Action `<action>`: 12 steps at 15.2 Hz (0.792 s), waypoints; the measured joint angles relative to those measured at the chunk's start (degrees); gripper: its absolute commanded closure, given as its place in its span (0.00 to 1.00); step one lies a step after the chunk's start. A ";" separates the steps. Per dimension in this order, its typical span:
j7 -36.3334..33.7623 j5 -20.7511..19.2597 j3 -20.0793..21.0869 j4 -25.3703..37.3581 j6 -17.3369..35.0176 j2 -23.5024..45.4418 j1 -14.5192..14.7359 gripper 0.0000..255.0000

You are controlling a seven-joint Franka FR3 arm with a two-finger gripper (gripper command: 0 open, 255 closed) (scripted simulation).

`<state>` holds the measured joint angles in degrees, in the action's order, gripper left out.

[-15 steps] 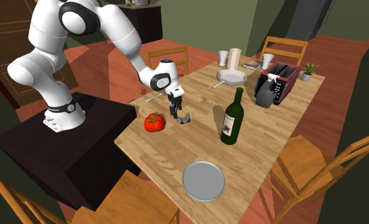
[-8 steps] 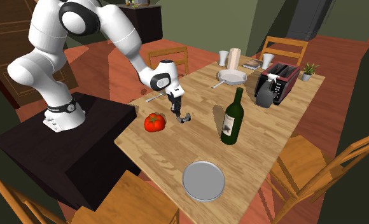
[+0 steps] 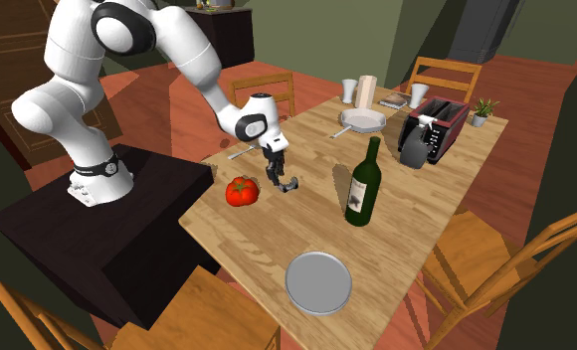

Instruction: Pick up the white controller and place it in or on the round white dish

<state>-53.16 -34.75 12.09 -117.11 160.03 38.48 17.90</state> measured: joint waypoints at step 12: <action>0.81 -2.05 -2.68 4.53 -0.52 4.75 0.79 0.00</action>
<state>-52.35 -36.80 9.41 -112.57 159.52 43.23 18.69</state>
